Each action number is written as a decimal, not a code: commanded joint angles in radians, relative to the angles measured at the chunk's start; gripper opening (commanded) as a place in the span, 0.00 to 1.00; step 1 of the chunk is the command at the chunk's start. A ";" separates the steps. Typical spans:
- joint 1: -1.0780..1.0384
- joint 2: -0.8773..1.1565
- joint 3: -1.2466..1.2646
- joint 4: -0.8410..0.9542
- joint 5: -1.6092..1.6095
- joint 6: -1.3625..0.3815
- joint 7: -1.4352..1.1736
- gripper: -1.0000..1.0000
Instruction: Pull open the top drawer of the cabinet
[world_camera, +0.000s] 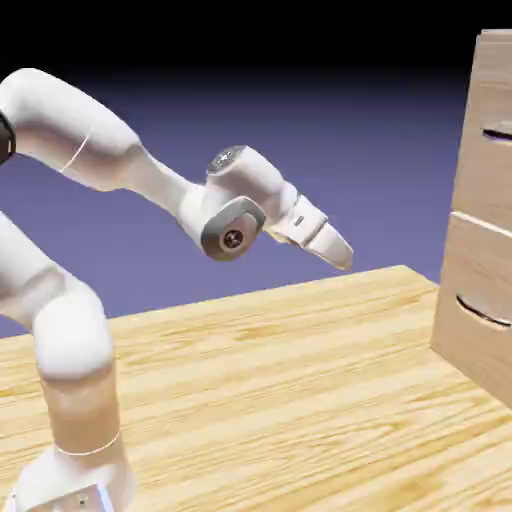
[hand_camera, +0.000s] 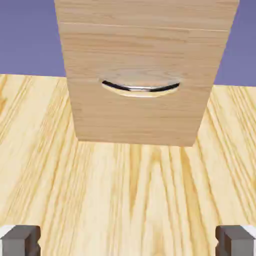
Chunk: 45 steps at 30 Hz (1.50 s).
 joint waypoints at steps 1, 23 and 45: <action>0.036 -0.001 -0.033 0.024 -0.041 -0.002 0.007 0.50; 0.834 -0.019 -0.751 0.541 -0.942 -0.040 0.155 0.50; 1.631 -0.037 -1.468 1.058 -1.843 -0.078 0.303 0.50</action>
